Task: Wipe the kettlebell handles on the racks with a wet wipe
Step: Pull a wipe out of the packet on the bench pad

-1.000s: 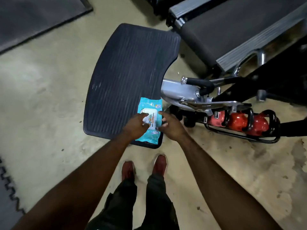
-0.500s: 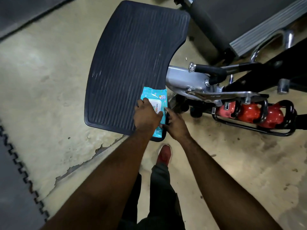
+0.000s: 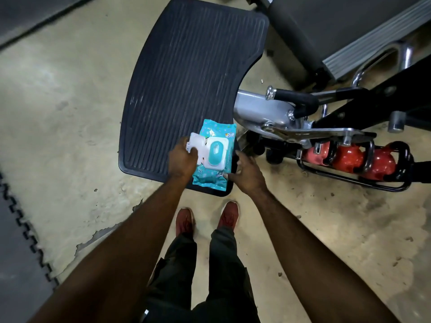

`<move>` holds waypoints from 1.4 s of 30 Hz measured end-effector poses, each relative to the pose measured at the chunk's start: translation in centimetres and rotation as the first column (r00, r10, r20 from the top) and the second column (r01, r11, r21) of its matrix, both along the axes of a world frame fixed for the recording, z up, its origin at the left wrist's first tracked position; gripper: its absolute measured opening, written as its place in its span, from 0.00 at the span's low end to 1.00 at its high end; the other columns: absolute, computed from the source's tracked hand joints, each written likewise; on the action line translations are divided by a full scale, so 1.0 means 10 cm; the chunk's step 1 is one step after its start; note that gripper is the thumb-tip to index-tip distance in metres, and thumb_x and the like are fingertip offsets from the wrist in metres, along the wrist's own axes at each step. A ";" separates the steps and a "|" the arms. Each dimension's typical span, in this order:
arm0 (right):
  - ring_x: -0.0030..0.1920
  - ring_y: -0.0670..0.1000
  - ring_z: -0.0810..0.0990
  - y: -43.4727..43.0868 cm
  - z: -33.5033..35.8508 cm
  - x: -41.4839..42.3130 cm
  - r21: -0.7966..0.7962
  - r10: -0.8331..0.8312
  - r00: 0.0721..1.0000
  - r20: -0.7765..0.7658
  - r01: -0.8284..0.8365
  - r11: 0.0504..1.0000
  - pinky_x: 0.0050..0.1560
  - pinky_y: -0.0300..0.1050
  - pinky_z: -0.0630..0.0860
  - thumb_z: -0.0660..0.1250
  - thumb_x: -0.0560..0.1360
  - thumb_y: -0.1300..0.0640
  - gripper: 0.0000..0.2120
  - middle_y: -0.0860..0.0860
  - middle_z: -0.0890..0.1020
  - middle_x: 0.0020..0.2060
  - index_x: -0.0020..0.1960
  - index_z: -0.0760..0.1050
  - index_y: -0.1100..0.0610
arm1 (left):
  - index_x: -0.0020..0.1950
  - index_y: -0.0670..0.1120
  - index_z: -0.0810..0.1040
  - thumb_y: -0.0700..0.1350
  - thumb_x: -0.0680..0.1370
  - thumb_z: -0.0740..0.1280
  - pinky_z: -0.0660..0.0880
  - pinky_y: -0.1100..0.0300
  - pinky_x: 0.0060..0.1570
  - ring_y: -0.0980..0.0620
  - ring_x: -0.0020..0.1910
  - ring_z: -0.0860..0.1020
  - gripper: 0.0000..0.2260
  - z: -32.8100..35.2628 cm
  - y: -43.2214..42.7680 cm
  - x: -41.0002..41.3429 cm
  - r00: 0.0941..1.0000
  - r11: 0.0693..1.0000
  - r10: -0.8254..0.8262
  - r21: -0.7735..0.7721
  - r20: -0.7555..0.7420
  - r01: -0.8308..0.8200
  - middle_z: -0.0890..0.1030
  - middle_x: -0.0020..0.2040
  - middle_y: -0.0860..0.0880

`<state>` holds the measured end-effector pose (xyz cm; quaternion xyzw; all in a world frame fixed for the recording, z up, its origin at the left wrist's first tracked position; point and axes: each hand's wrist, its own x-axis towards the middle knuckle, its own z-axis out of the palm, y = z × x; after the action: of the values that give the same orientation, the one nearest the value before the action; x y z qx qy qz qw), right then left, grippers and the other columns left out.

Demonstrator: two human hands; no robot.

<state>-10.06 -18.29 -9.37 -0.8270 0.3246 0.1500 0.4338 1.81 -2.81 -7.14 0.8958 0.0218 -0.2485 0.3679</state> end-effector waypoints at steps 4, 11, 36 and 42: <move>0.41 0.46 0.75 0.03 0.13 0.09 -0.089 -0.052 0.974 0.221 0.073 0.993 0.48 0.46 0.78 0.71 0.69 0.62 0.24 0.51 0.78 0.50 0.64 0.73 0.55 | 0.78 0.53 0.58 0.45 0.78 0.68 0.73 0.42 0.63 0.38 0.69 0.69 0.31 -0.02 0.16 -0.05 0.982 0.948 -0.142 0.304 0.124 0.098 0.65 0.74 0.40; 0.48 0.56 0.82 0.15 0.10 0.33 -0.142 0.101 0.966 0.237 -0.069 0.987 0.51 0.49 0.79 0.63 0.73 0.62 0.11 0.56 0.83 0.50 0.53 0.80 0.58 | 0.78 0.53 0.60 0.53 0.78 0.65 0.57 0.42 0.74 0.39 0.79 0.49 0.29 -0.05 0.07 -0.27 0.810 0.822 -0.511 0.441 0.288 0.362 0.47 0.81 0.43; 0.55 0.57 0.79 0.12 0.31 0.90 -0.508 0.522 0.835 -0.173 -0.530 0.679 0.49 0.48 0.74 0.64 0.77 0.52 0.16 0.56 0.75 0.58 0.60 0.77 0.59 | 0.78 0.57 0.58 0.61 0.74 0.70 0.73 0.43 0.63 0.39 0.74 0.62 0.36 -0.08 -0.02 -0.36 0.927 0.906 -0.357 0.283 0.112 0.314 0.51 0.79 0.42; 0.49 0.54 0.78 0.02 0.25 0.78 -0.343 0.412 0.911 -0.005 -0.389 0.855 0.47 0.45 0.73 0.68 0.72 0.52 0.09 0.53 0.75 0.51 0.48 0.77 0.56 | 0.78 0.58 0.58 0.63 0.74 0.69 0.72 0.44 0.63 0.39 0.74 0.62 0.36 -0.09 0.01 -0.29 0.934 0.910 -0.342 0.284 0.107 0.301 0.50 0.80 0.43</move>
<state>-2.25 -18.12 -6.89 -0.9427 0.1512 0.1508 0.2562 -1.12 -2.67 -8.04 0.9443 -0.1220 -0.2307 0.2003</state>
